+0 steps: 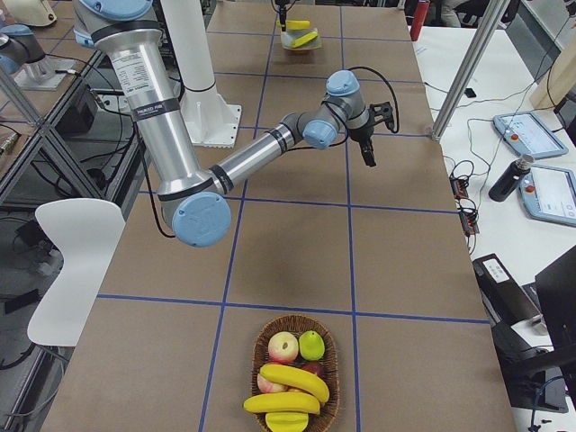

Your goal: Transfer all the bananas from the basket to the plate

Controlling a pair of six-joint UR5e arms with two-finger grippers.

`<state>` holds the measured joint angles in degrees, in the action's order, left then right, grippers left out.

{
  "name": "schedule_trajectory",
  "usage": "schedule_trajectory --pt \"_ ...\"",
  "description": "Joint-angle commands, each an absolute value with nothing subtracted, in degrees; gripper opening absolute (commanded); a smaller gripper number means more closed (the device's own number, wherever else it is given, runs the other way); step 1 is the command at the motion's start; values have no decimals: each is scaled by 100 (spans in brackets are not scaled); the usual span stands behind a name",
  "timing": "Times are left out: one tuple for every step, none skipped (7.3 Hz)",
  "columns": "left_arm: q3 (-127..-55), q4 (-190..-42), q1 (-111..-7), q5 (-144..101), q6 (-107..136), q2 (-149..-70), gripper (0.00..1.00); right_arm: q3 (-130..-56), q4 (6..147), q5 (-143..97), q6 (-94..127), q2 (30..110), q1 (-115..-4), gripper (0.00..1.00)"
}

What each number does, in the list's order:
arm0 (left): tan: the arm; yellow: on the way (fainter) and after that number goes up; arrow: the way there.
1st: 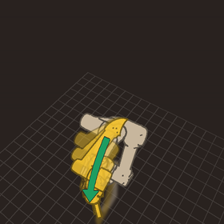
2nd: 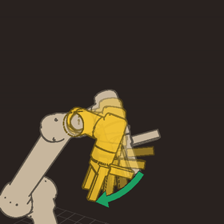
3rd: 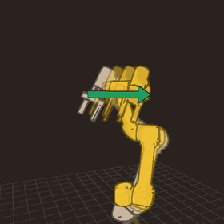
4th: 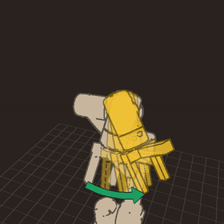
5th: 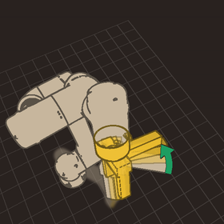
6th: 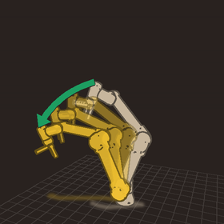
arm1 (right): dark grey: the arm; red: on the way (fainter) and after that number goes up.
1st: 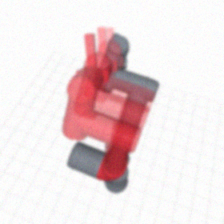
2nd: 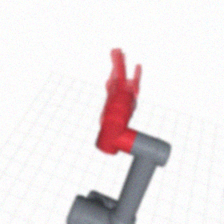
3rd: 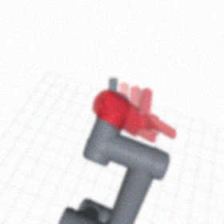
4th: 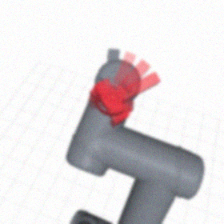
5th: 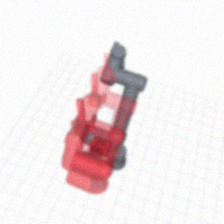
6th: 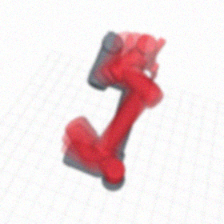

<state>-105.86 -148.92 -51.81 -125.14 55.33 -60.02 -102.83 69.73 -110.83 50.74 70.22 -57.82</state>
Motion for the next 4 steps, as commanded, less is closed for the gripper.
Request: schedule_trajectory --pt "-10197 -14889 -5168 -12289 5040 -6301 90 -10283 6970 -11092 5071 7031 -5801 100" --pt "-10178 -14880 -5185 -11739 4793 -6276 100 -10283 6970 -11127 5071 7031 -5801 100" --pt "-10143 -14880 -5186 -11794 4781 -6319 100 -10283 6970 -11136 5071 7057 -5801 100" --pt "-10160 -14880 -5255 -11978 4781 -6363 100 -10283 6970 -11179 5063 7058 -5827 100"
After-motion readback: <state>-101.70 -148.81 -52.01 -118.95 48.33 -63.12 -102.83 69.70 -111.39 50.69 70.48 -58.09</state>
